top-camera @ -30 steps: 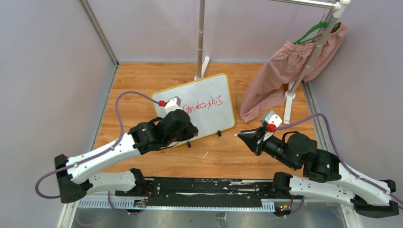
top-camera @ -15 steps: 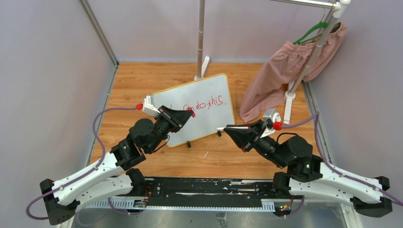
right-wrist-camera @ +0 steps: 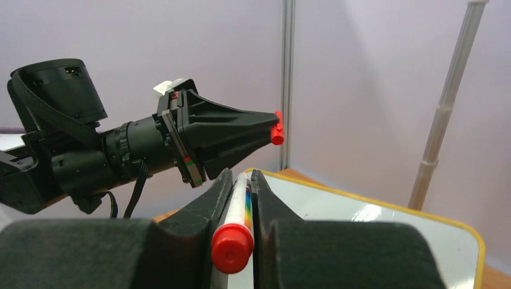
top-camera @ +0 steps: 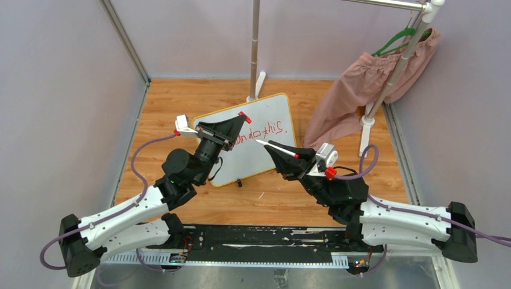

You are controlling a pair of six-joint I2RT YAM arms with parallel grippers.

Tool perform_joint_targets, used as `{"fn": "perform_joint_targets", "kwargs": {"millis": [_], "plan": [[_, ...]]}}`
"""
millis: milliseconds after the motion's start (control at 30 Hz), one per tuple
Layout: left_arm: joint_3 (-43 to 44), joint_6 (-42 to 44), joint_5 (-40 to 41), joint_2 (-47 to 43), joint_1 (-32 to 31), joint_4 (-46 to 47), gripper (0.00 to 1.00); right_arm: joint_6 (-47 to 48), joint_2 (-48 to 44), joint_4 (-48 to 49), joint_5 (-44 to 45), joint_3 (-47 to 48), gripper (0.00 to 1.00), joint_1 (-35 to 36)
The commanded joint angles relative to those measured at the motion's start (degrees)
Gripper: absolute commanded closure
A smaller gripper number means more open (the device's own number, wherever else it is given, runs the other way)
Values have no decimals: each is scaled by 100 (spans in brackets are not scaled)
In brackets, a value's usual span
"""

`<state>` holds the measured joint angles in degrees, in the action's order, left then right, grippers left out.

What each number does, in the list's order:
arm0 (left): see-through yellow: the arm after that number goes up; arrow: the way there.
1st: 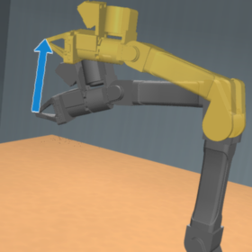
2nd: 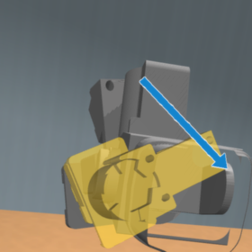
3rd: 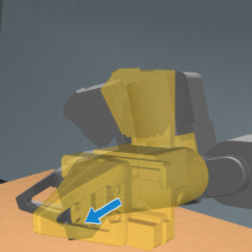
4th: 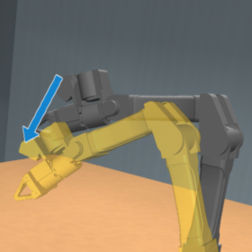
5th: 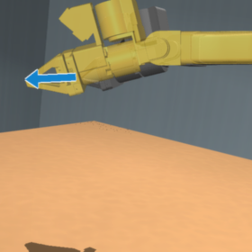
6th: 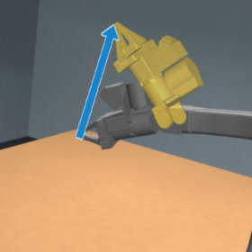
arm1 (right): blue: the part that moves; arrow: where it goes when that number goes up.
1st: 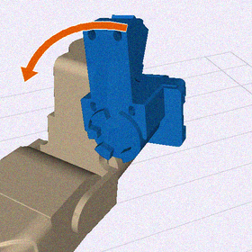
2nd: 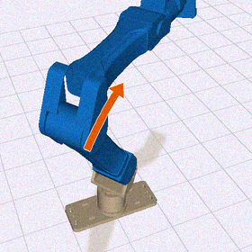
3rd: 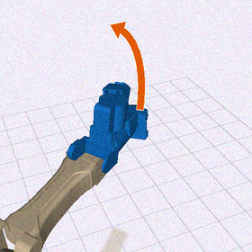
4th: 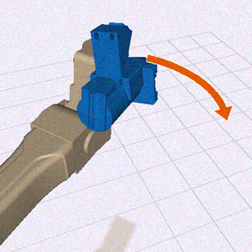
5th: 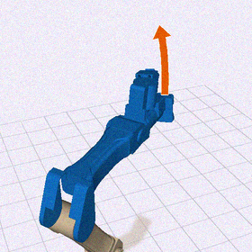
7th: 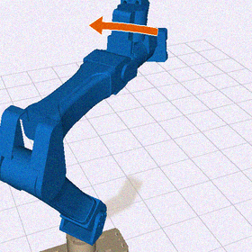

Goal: Write a sentence on the whiteboard
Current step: Close the whiteboard marker at the center of the board.

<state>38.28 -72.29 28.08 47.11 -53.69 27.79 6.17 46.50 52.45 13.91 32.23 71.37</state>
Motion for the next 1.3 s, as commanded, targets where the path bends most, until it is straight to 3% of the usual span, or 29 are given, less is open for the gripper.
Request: {"fn": "perform_joint_targets", "kwargs": {"millis": [0, 400, 1267], "plan": [[86, -604, 108, 309, 36, 1504, 100, 1257, 551, 1756, -345, 277, 100, 8], [272, -897, 113, 387, 34, 1379, 100, 1822, 1384, 3429, -53, 496, 100, -5], [174, -999, -6, 228, 34, 1325, 100, 1659, 1889, 3341, -4, 804, 100, -9]]}}
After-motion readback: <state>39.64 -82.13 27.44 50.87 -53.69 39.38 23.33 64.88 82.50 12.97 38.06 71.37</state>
